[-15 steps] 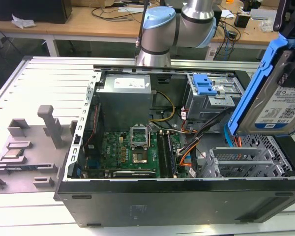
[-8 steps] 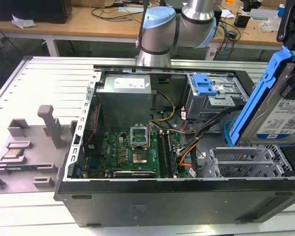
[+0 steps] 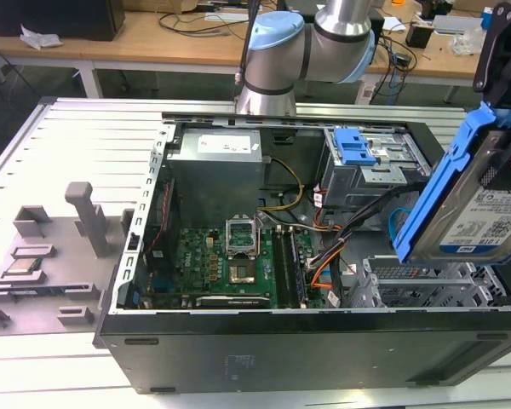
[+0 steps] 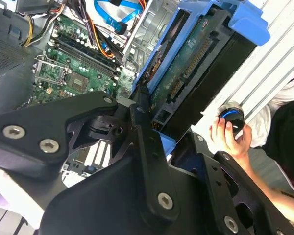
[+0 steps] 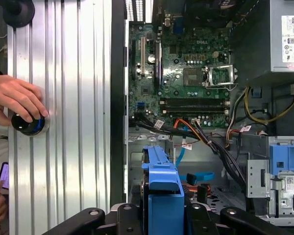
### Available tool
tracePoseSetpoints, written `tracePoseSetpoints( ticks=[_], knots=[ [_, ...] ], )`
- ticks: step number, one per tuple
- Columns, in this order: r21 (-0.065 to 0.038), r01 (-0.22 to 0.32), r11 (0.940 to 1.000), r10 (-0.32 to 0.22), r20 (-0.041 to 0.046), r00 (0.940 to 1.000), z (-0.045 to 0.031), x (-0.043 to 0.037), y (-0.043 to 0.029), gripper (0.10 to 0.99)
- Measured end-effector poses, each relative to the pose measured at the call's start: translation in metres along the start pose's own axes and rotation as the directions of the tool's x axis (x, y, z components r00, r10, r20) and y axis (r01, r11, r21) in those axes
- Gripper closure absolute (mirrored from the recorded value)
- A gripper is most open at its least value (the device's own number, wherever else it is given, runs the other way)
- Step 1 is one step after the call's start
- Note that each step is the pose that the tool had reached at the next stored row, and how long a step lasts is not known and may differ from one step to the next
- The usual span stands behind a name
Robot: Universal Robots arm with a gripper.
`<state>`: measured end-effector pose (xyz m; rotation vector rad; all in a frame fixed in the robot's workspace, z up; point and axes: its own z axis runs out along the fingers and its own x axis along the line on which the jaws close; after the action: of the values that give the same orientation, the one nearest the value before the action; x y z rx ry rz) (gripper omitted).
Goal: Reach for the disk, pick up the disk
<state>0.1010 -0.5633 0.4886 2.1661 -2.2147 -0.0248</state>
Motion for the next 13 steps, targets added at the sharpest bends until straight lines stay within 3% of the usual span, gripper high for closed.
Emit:
tracePoseSetpoints(
  ticks=[13],
  knots=[
    [0.0,-0.004,1.0,0.004,0.0003,1.0,0.0122,0.0043,-0.0006,0.718]
  ],
)
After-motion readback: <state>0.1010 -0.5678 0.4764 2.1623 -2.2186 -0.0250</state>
